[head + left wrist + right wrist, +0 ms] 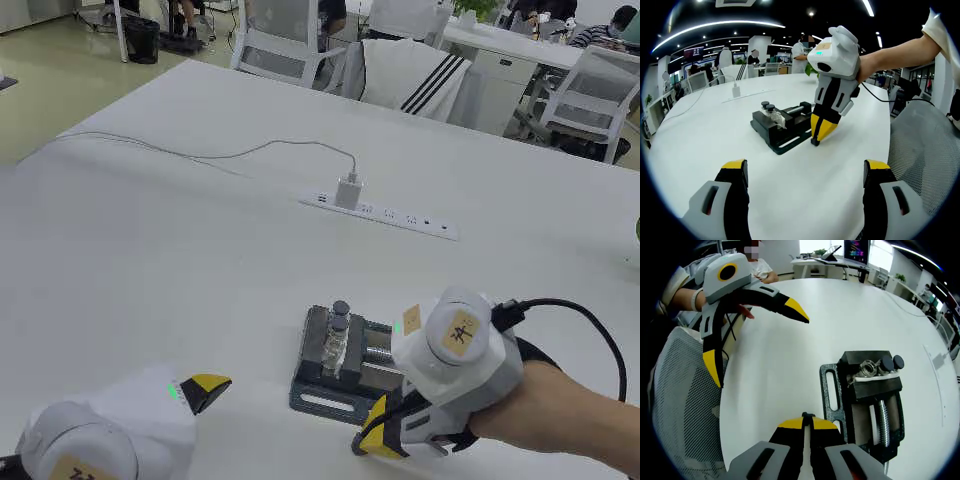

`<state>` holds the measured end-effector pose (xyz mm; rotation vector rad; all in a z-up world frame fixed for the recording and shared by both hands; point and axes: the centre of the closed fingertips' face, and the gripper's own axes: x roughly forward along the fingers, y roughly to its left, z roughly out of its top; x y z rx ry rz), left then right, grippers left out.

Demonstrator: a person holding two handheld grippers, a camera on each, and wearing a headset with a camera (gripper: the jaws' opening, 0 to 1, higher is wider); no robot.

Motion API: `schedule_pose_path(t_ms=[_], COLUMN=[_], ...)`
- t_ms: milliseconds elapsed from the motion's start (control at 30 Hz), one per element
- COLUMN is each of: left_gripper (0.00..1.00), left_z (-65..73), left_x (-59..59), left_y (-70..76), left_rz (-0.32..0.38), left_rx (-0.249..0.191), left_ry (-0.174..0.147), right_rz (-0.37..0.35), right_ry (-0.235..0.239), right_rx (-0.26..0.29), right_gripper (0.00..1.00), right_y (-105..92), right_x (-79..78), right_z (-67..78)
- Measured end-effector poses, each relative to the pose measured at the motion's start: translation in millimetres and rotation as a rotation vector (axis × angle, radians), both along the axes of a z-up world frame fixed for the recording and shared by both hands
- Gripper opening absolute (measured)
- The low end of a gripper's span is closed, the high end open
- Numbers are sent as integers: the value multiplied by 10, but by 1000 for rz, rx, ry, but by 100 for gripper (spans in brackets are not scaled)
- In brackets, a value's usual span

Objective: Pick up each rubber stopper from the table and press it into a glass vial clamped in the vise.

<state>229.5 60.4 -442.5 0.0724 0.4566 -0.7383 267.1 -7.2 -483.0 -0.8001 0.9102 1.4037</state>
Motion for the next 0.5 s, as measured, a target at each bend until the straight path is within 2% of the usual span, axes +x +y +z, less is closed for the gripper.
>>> schedule_pose_path(t_ms=[233,300,367,400,467,500], left_gripper=[94,94,94,94,94,94], left_z=[-5,-5,-1,2,11,19], left_x=[-13,-14,-11,-9,-7,-4], left_y=[-7,-14,-24,-31,-43,-51], left_rz=[-2,-4,-6,-7,-12,-16], left_rx=[1,2,0,-1,0,1], left_ry=[2,1,-1,-2,-6,-10], right_rz=[-92,-152,-227,-273,-338,-378], right_ry=[62,86,130,159,210,240], right_rx=[52,91,147,193,244,291], right_gripper=[0,0,0,0,0,0], right_y=[-35,-30,-15,5,16,35], right_x=[-26,-16,-1,10,15,28], right_z=[13,35,88,140,210,274])
